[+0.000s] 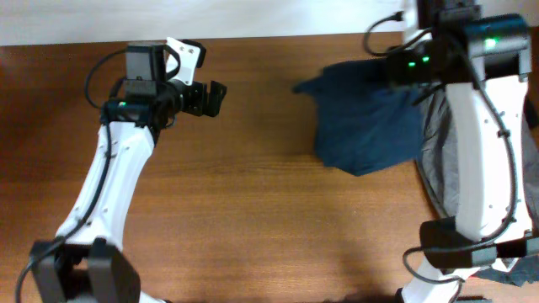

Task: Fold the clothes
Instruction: 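Grasp the navy shorts with the right gripper and lift them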

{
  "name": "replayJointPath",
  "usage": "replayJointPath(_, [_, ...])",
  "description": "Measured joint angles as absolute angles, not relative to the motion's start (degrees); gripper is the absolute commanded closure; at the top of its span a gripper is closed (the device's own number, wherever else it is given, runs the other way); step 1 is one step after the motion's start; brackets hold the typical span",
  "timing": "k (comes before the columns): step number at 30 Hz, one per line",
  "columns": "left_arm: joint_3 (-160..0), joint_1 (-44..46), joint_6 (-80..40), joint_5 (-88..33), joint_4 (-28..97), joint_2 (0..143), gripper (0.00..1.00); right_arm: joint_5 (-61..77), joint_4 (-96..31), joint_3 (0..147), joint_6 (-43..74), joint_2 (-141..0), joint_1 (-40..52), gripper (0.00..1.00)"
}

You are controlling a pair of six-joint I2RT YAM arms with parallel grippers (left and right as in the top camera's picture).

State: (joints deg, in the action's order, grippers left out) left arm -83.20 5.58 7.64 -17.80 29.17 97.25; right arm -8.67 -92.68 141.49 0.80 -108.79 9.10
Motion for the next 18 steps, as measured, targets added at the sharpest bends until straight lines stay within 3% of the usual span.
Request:
replayJointPath(10, [-83.6, 2.6, 7.6, -18.0, 34.9, 92.5, 0.01, -4.8, -92.6, 142.1, 0.4, -108.8, 24.9, 0.96])
replayJointPath(18, [-83.7, 2.7, 8.7, -23.6, 39.8, 92.5, 0.01, -4.8, -91.2, 142.1, -0.3, -108.8, 25.7, 0.96])
